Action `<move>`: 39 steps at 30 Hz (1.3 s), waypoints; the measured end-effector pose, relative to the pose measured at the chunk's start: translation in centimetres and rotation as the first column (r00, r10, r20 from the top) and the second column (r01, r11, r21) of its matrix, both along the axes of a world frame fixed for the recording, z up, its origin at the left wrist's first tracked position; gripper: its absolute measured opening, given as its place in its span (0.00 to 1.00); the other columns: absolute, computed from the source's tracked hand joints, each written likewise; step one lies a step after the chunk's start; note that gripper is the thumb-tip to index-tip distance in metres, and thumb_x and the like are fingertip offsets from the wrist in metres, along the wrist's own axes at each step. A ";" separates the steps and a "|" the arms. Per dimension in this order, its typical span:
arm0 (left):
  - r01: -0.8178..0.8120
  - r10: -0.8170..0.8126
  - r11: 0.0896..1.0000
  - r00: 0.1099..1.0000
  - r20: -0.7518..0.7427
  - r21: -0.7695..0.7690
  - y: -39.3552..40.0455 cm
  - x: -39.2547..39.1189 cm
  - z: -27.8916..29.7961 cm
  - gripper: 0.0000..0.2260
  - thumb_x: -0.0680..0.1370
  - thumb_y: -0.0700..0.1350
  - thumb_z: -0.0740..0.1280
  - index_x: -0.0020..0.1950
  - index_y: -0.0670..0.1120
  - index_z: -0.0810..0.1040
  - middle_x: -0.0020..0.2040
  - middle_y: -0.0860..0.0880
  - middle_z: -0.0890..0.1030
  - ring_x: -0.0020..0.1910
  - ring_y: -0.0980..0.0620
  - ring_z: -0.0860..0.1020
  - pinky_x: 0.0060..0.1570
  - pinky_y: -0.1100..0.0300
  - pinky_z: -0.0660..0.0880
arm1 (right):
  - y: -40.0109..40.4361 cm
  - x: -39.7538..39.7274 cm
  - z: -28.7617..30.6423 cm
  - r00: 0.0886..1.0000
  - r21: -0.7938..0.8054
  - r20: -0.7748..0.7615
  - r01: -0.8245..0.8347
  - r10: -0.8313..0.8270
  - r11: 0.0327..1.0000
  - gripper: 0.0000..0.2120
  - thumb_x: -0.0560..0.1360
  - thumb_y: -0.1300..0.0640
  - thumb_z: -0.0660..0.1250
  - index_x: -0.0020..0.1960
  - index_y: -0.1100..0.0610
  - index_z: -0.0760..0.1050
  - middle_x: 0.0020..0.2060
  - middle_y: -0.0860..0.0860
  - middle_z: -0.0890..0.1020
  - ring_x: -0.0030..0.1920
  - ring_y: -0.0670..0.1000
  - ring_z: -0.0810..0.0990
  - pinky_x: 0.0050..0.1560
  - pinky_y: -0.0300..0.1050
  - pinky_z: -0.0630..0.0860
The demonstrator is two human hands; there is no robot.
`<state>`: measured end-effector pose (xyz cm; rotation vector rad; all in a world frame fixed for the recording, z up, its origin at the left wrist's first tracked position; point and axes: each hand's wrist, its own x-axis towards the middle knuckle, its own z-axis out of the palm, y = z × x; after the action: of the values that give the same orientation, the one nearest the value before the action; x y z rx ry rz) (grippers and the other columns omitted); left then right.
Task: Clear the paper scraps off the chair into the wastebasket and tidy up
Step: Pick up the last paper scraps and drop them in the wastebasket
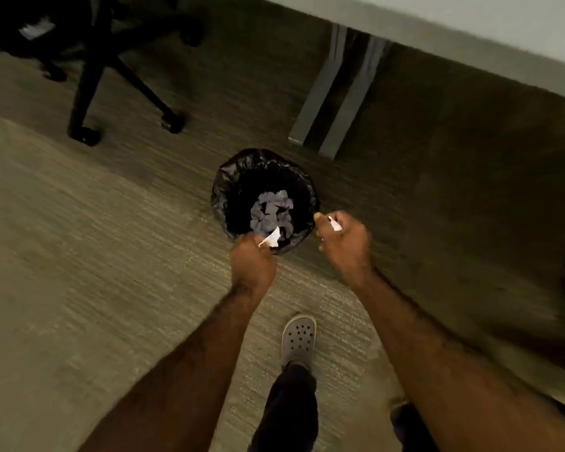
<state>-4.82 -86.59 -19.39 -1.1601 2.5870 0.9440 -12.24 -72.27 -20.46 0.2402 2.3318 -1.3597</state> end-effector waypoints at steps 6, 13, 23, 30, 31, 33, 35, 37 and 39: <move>-0.034 0.037 0.999 0.990 0.133 -0.020 -4.3 -3.3 -7.0 0.12 0.78 0.40 0.63 0.58 0.35 0.78 0.58 0.36 0.80 0.58 0.38 0.77 0.54 0.53 0.71 | -6.8 -2.4 -7.9 0.994 0.082 0.056 -0.100 0.095 0.992 0.12 0.75 0.47 0.68 0.52 0.54 0.76 0.44 0.52 0.82 0.48 0.57 0.82 0.45 0.42 0.74; -0.088 0.067 0.992 0.974 0.217 0.087 -7.7 -7.9 -11.7 0.22 0.78 0.52 0.60 0.68 0.42 0.71 0.67 0.41 0.74 0.63 0.40 0.74 0.51 0.58 0.71 | -11.3 -4.9 -11.5 0.933 -0.043 0.341 -0.109 0.117 0.993 0.35 0.78 0.35 0.53 0.79 0.49 0.50 0.75 0.56 0.66 0.70 0.60 0.69 0.68 0.55 0.69; 0.409 -0.378 0.908 0.893 0.243 -0.094 -4.7 -3.1 -7.6 0.27 0.83 0.54 0.46 0.78 0.43 0.53 0.80 0.43 0.49 0.78 0.43 0.48 0.75 0.45 0.48 | -7.4 -1.3 -7.0 0.910 0.163 0.038 -0.414 0.414 0.895 0.34 0.79 0.36 0.51 0.79 0.52 0.49 0.77 0.58 0.59 0.75 0.60 0.60 0.73 0.59 0.61; 0.485 -0.447 0.867 0.858 0.253 -0.116 -1.3 -0.8 0.7 0.28 0.82 0.55 0.47 0.78 0.41 0.54 0.80 0.42 0.51 0.78 0.44 0.50 0.75 0.46 0.50 | -2.8 1.1 1.2 0.853 0.266 0.028 -0.509 0.522 0.818 0.32 0.80 0.36 0.50 0.79 0.49 0.51 0.79 0.56 0.54 0.78 0.57 0.52 0.76 0.58 0.53; 0.496 -0.457 0.861 0.852 0.256 -0.111 -0.6 -0.6 2.1 0.28 0.82 0.55 0.48 0.78 0.41 0.54 0.80 0.42 0.51 0.78 0.44 0.50 0.75 0.46 0.51 | -2.0 1.5 2.6 0.846 0.284 0.033 -0.518 0.532 0.807 0.32 0.80 0.35 0.50 0.79 0.49 0.51 0.79 0.56 0.54 0.78 0.57 0.51 0.76 0.58 0.52; 0.519 -0.482 0.848 0.840 0.249 -0.107 0.9 -0.1 5.0 0.27 0.82 0.54 0.50 0.78 0.41 0.55 0.80 0.42 0.52 0.78 0.44 0.50 0.75 0.46 0.52 | -0.4 2.6 5.6 0.845 0.315 0.036 -0.516 0.533 0.797 0.33 0.79 0.35 0.49 0.79 0.49 0.52 0.79 0.54 0.53 0.79 0.56 0.50 0.76 0.56 0.50; 0.554 -0.521 0.826 0.821 0.233 -0.107 2.6 0.4 7.9 0.27 0.82 0.53 0.50 0.78 0.41 0.54 0.80 0.43 0.52 0.78 0.45 0.50 0.75 0.48 0.51 | 1.6 4.0 8.8 0.857 0.334 0.038 -0.496 0.514 0.801 0.34 0.79 0.33 0.48 0.79 0.49 0.52 0.80 0.53 0.52 0.79 0.55 0.49 0.77 0.54 0.50; 0.595 -0.565 0.796 0.797 0.213 -0.111 4.4 0.9 10.7 0.27 0.82 0.53 0.50 0.78 0.42 0.53 0.80 0.43 0.52 0.78 0.46 0.50 0.75 0.50 0.50 | 3.8 5.2 11.8 0.874 0.346 0.039 -0.467 0.485 0.814 0.35 0.78 0.32 0.46 0.79 0.49 0.52 0.80 0.52 0.51 0.79 0.54 0.48 0.77 0.54 0.50; 0.629 -0.603 0.771 0.773 0.198 -0.105 6.3 1.4 13.3 0.27 0.82 0.54 0.49 0.78 0.42 0.52 0.80 0.43 0.51 0.79 0.47 0.49 0.76 0.50 0.49 | 6.0 6.3 14.5 0.887 0.367 0.041 -0.442 0.460 0.819 0.36 0.77 0.30 0.45 0.79 0.48 0.52 0.80 0.52 0.52 0.79 0.53 0.49 0.77 0.53 0.49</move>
<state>-3.43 -80.31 -6.06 -0.3059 2.6612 0.4707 -5.94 -66.23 -5.96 -0.2370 2.4584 -0.7024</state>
